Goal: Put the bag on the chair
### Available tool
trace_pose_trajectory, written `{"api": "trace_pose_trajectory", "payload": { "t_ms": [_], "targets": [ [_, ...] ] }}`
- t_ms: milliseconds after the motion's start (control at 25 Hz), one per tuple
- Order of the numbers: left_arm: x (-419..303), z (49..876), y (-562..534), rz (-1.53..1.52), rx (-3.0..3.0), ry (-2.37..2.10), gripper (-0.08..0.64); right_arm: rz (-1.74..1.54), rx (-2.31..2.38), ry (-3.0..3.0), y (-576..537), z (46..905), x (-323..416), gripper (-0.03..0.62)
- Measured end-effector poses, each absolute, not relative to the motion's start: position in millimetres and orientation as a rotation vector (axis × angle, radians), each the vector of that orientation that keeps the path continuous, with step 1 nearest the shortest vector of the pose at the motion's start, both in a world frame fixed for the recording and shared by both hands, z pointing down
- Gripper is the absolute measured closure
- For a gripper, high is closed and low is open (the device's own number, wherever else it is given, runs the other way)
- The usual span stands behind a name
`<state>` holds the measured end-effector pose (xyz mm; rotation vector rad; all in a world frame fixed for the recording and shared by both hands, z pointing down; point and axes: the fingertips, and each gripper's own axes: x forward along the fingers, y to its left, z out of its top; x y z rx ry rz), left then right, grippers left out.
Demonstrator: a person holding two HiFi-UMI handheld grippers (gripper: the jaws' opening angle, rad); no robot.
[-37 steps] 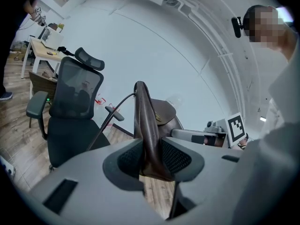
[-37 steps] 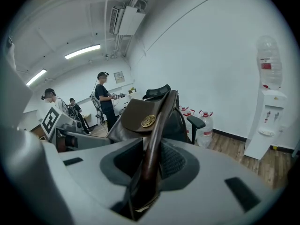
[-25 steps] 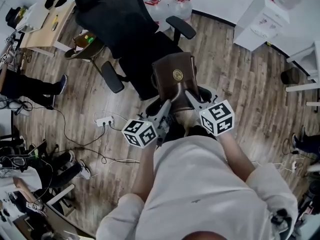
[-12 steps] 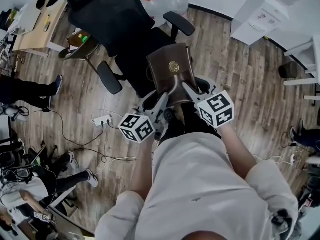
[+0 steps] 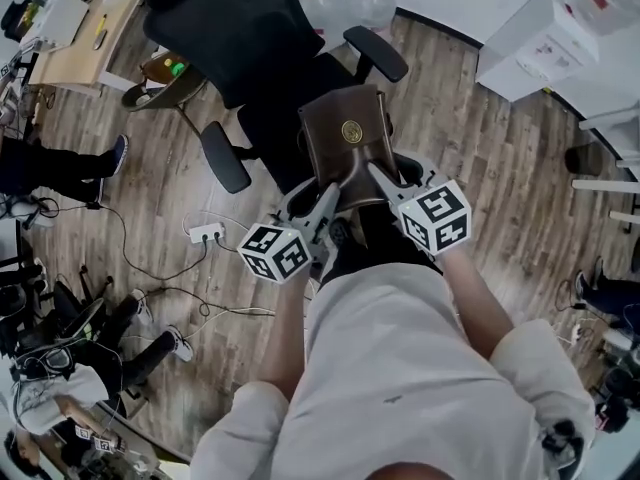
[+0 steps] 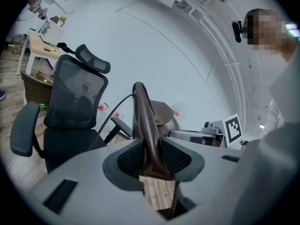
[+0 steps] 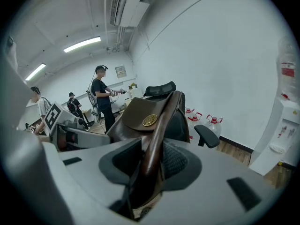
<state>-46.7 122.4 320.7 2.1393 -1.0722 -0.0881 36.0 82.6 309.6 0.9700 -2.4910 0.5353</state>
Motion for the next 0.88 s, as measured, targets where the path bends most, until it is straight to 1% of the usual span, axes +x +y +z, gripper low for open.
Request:
{"api": "trace_pose_trajectory", "payload": {
  "t_ms": [280, 880],
  "targets": [
    [-41, 338, 98, -0.077, 2.098, -1.081, 0.441, 0.573, 0.920, -2.471, 57, 328, 41, 0.477],
    [-54, 369, 23, -0.022, 1.966, -1.156, 0.441, 0.673, 0.742, -2.431, -24, 365, 24, 0.472]
  ]
}}
